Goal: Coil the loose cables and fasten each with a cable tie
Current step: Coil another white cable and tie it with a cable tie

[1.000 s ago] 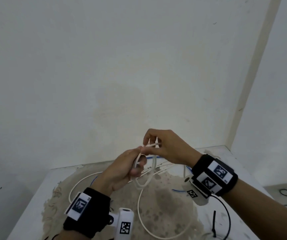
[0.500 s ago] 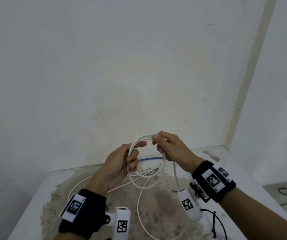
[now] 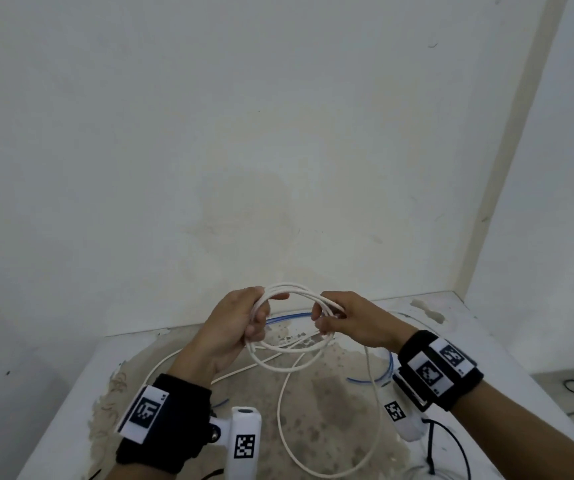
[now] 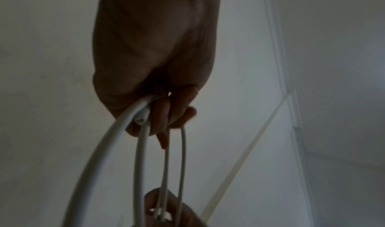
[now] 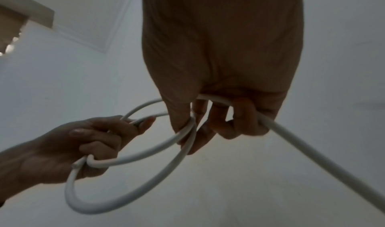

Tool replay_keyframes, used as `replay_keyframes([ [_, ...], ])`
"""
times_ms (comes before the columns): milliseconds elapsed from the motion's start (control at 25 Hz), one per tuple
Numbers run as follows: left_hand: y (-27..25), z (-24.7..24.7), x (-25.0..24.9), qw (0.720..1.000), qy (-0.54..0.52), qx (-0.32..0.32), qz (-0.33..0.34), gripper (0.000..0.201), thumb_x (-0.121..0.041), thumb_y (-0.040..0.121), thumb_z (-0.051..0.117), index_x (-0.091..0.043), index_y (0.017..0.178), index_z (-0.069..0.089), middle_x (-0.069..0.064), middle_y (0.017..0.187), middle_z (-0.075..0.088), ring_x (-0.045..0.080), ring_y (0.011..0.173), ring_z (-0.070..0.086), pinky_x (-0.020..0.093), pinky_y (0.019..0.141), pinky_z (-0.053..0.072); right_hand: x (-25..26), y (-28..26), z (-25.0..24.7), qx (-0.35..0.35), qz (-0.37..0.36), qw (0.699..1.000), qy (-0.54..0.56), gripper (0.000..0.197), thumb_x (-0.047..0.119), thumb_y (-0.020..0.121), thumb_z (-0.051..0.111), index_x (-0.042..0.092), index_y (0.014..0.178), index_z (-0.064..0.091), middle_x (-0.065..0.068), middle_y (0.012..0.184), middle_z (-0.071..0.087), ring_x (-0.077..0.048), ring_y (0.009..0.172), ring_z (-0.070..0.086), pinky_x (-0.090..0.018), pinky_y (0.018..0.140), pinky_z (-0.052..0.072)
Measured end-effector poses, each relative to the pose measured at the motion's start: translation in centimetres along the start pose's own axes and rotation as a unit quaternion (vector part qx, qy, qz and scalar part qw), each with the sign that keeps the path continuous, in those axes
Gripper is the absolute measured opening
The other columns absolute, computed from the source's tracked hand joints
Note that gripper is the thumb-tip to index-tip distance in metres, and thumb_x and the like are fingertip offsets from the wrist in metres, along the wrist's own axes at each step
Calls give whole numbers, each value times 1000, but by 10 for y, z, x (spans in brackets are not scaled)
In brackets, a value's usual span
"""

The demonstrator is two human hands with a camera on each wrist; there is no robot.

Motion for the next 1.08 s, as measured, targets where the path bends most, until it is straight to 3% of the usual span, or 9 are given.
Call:
replay_keyframes([
  [80, -1, 0, -4, 998, 57, -5, 29, 34, -13, 104, 33, -8, 117, 63, 7, 71, 54, 11, 41, 25, 21, 42, 27, 1, -1, -1, -13, -25, 999, -34, 14, 12, 97, 58, 22, 105, 65, 4, 78, 64, -9, 69, 59, -33, 69, 50],
  [240, 2, -3, -10, 993, 98, -2, 68, 33, -27, 105, 34, -34, 125, 60, 2, 72, 44, 13, 49, 21, 24, 44, 22, 5, -1, 0, 10, 29, 996, 88, 34, 12, 104, 46, 32, 127, 60, 0, 73, 53, -13, 55, 50, -22, 47, 37],
  [400, 7, -11, -13, 947, 267, -81, 156, 34, -31, 104, 38, -20, 93, 68, -8, 52, 37, 12, 46, 28, 27, 47, 29, 15, -1, 11, 56, 40, 984, 166, 30, 17, 102, 54, 31, 128, 59, 2, 61, 44, -13, 46, 39, -22, 43, 27],
  [520, 13, -14, -6, 932, 309, -106, 160, 37, -32, 103, 39, -17, 69, 42, -3, 57, 35, 14, 51, 30, 35, 55, 30, 22, 0, 13, 49, 23, 987, 151, 22, 24, 101, 58, 28, 122, 62, -1, 67, 53, -14, 47, 43, -22, 44, 35],
  [640, 16, -16, 0, 950, 265, -94, 136, 33, -30, 103, 38, -17, 75, 48, -8, 56, 35, 12, 49, 28, 32, 51, 27, 24, 4, 12, 1, -19, 989, 150, 22, 23, 104, 53, 26, 124, 60, -7, 71, 59, -14, 47, 42, -22, 44, 36],
  [720, 13, -13, -3, 974, 184, -62, 118, 29, -27, 105, 37, -22, 99, 64, -4, 60, 39, 10, 48, 25, 27, 47, 22, 22, 6, 12, -26, -36, 987, 154, 26, 20, 106, 47, 26, 128, 59, -6, 67, 58, -13, 47, 37, -23, 44, 33],
  [840, 8, -7, -7, 980, 156, -14, 125, 31, -24, 105, 38, -27, 119, 65, -1, 70, 46, 10, 46, 24, 25, 45, 20, 18, 7, 9, -56, -29, 986, 153, 33, 20, 106, 45, 32, 136, 53, -2, 64, 57, -15, 50, 36, -23, 46, 34],
  [960, 7, -4, -5, 980, 160, -27, 116, 26, -21, 104, 39, -18, 113, 63, -4, 64, 40, 8, 45, 26, 22, 42, 22, 18, 6, 10, -82, -72, 994, 25, 43, 26, 102, 55, 39, 141, 44, 0, 76, 67, -11, 58, 54, -25, 57, 49],
  [1080, 10, -5, -2, 984, 147, -51, 90, 17, -20, 103, 43, -7, 102, 53, 1, 65, 40, 9, 43, 26, 23, 41, 23, 17, 9, 13, -116, -117, 984, -63, 22, 30, 102, 54, 29, 122, 62, 0, 76, 67, -12, 67, 63, -24, 65, 51],
])
Point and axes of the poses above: each hand's wrist, its own y-axis towards the middle knuckle, its own z-axis out of the palm, x = y × z, the point moved 5 cm from there along y, towards the middle knuckle
